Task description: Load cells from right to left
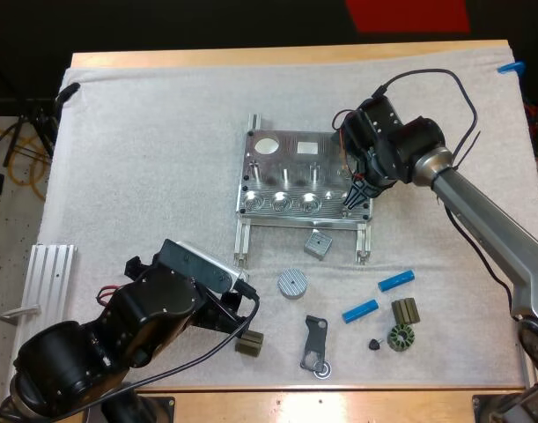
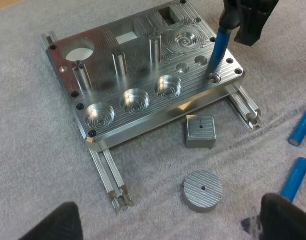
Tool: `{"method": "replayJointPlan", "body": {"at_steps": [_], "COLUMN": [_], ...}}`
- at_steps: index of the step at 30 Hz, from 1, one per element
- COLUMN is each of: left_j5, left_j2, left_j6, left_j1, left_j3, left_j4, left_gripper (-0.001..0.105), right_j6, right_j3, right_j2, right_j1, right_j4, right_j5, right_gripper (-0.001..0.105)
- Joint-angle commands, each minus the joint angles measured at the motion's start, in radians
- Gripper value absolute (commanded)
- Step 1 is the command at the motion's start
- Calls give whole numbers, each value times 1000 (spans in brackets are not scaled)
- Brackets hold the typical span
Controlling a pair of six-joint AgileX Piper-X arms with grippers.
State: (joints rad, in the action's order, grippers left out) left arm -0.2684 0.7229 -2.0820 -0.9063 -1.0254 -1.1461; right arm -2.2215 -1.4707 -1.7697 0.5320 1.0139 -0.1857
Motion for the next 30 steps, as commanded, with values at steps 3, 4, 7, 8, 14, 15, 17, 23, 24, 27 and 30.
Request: {"method": "replayJointPlan", "body": {"at_steps": [3,4,7,8,14,15,17,23,24,27,30], "left_j5": [-20,-20,-20,-20,-20,-20,-20,-20,-20,-20,-16], "left_j2": [-4,-4,-4,-4,-4,-4,-4,-4,-4,-4,-4], "left_j6": [0,0,0,0,0,0,2,31,52,103,150], "left_j1": [-1,-1,-1,-1,-1,-1,-1,-1,-1,-1,-1], "left_j3": [-8,-8,-8,-8,-8,-8,-8,-8,-8,-8,-8], "left_j4": [7,7,7,7,7,7,7,7,7,7,7], "left_gripper": [71,71,71,71,71,71,71,71,71,71,71], "right_j6": [2,2,10,29,76,77,95,150,169,212,280], "right_j3": [-3,-3,-3,-3,-3,-3,-3,-3,-3,-3,-3], "right_j2": [3,6,26,40,124,130,167,258,279,322,366], "right_j1": [-6,-6,-6,-6,-6,-6,-6,-6,-6,-6,-6], "right_j4": [-6,-6,-6,-6,38,43,64,131,143,184,234], "right_j5": [-21,-20,-20,-20,-20,-20,-20,-18,-13,-2,-7], "right_gripper": [35,35,35,35,35,35,35,35,37,47,54]}}
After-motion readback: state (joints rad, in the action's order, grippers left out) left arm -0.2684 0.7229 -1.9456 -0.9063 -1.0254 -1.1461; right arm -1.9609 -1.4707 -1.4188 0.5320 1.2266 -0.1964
